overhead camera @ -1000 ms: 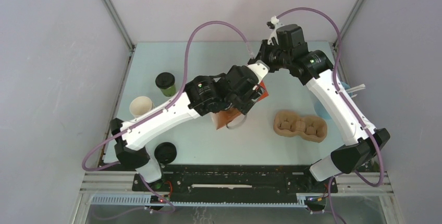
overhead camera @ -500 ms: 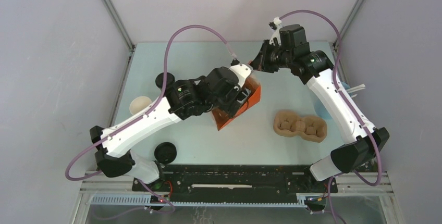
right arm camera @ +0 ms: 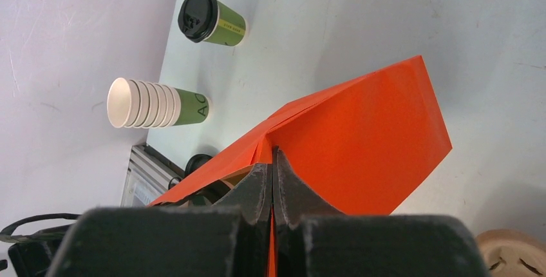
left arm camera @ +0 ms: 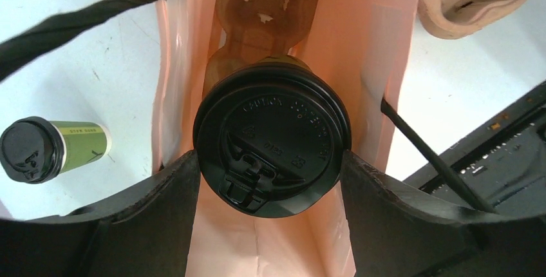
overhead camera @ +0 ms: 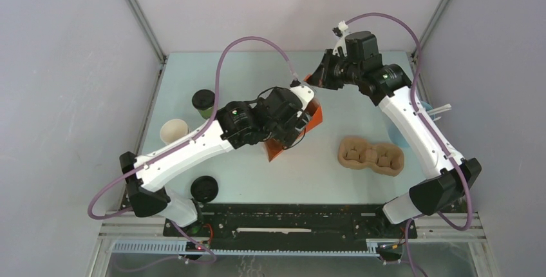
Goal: Pack the takeout coffee
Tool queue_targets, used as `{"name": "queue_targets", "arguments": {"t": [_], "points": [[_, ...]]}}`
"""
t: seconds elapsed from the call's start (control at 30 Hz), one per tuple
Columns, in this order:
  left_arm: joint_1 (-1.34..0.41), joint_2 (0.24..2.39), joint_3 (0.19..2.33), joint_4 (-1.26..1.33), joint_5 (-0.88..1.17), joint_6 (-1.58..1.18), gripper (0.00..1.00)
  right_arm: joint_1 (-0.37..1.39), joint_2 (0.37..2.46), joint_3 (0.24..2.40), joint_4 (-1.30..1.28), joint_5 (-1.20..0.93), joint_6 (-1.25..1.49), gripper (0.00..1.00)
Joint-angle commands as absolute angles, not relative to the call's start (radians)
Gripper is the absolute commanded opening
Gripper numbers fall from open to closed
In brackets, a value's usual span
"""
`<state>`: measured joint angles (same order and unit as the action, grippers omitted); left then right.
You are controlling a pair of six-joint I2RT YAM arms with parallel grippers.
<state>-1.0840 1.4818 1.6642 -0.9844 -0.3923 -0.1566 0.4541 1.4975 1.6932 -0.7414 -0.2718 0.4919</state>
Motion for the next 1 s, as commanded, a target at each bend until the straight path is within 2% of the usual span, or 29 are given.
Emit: {"name": "queue_targets", "arguments": {"t": [0.0,0.23,0.37,0.47,0.77,0.97], "points": [[-1.083,1.498,1.65,-0.978,-0.47,-0.146,0.45,0.46,1.452,1.675,-0.666,-0.286,0.492,0.0],[-1.083,1.475,1.578,-0.942,-0.404,-0.117,0.47,0.46,1.445,1.64,-0.606,-0.358,0.475,0.0],[-1.048,1.437,1.535,-0.908,-0.252,-0.107,0.47,0.452,1.457,1.641,-0.605,-0.411,0.448,0.0],[-1.033,1.446,1.537,-0.925,-0.224,-0.121,0.47,0.448,1.453,1.632,-0.598,-0.432,0.419,0.0],[-1.036,1.478,1.544,-0.962,-0.395,-0.121,0.45,0.439,1.418,1.548,-0.504,-0.468,0.413,0.0],[-1.043,1.369,1.421,-0.854,-0.461,-0.114,0.44,0.397,1.479,1.602,-0.569,-0.495,0.444,0.0]]}}
